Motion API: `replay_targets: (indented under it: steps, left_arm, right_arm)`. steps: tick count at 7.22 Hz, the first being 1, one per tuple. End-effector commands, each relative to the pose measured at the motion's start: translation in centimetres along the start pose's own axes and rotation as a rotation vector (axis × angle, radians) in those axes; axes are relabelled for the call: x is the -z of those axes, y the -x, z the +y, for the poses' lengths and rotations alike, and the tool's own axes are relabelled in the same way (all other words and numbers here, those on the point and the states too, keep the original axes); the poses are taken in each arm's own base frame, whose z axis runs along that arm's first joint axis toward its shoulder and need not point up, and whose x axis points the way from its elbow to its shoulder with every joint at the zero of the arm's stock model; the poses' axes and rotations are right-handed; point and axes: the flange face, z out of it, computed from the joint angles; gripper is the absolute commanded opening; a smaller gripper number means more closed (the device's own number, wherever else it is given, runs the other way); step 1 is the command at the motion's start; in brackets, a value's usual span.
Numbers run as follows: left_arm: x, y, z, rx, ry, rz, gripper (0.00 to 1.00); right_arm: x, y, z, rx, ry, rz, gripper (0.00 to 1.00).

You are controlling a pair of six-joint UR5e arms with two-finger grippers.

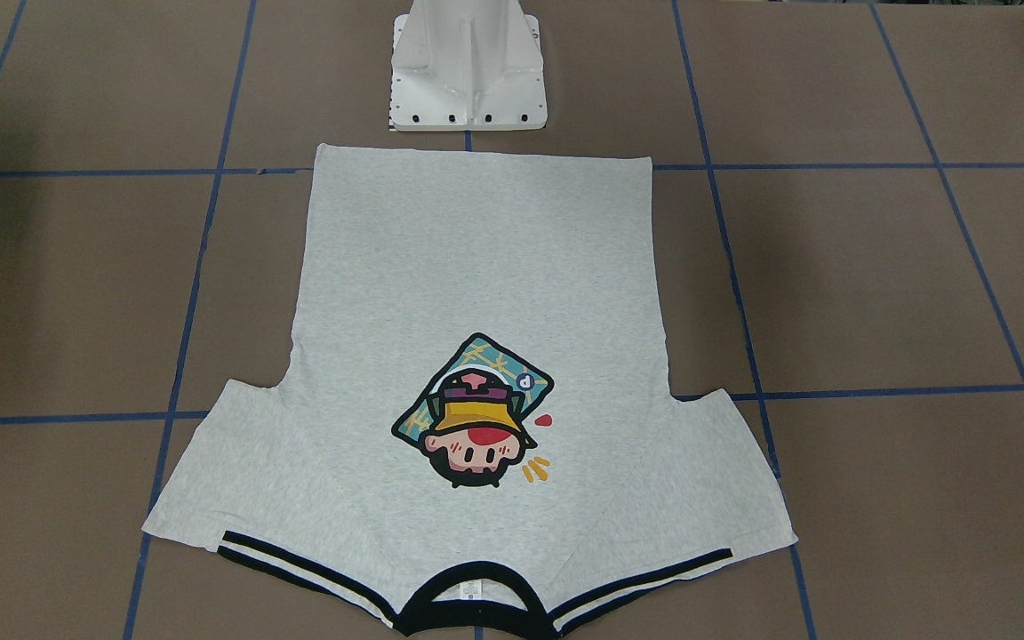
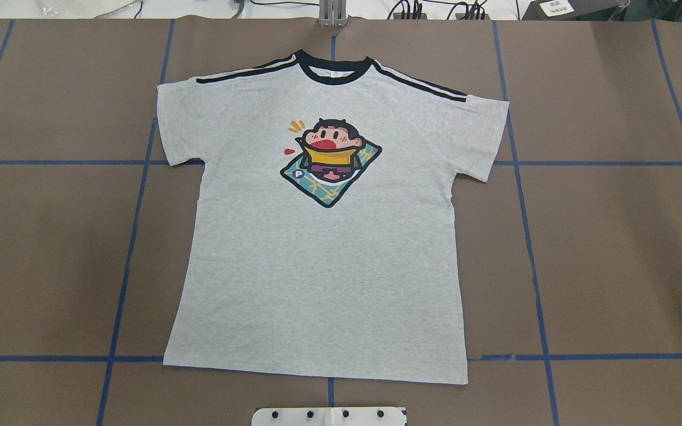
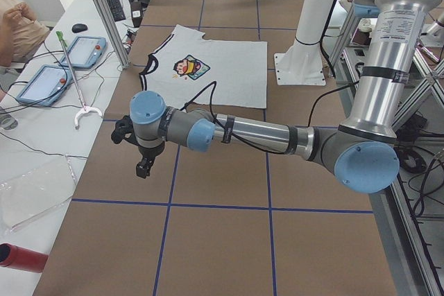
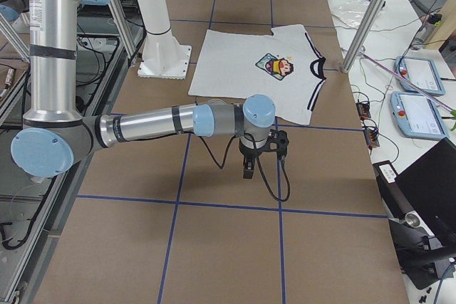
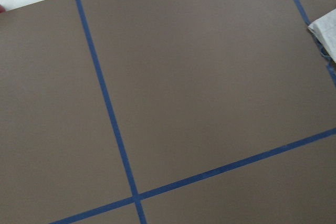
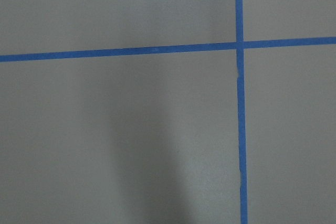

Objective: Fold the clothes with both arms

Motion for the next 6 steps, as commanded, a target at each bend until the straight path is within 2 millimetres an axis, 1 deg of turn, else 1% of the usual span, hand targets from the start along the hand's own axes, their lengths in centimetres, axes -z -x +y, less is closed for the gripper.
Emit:
replay_targets:
  steps: [1, 2, 3, 4, 6]
  left_arm:
    - [0.78, -0.48, 0.13, -0.008, -0.013, 0.003, 1.0]
    - [1.17, -0.66, 0.01, -0.014, -0.021, -0.009, 1.0]
    - [1.11, -0.73, 0.06, -0.013, -0.02, -0.008, 1.0]
    - [0.8, -0.51, 0.9, -0.008, -0.015, -0.001, 1.0]
    - [0.72, -0.7, 0.93, -0.009, -0.014, 0.002, 1.0]
  right_arm:
    - [-0.08, -0.22, 0.17, -0.006, 0.002, -0.002, 1.0]
    - [0.02, -0.1, 0.11, -0.002, -0.001, -0.002, 1.0]
    - [0.28, 0.25, -0.3, 0.003, -0.007, -0.002, 1.0]
    - [0.33, 0.26, -0.31, 0.007, -0.009, 0.002, 1.0]
    - [0.14, 0.02, -0.21, 0.0, -0.006, 0.005, 1.0]
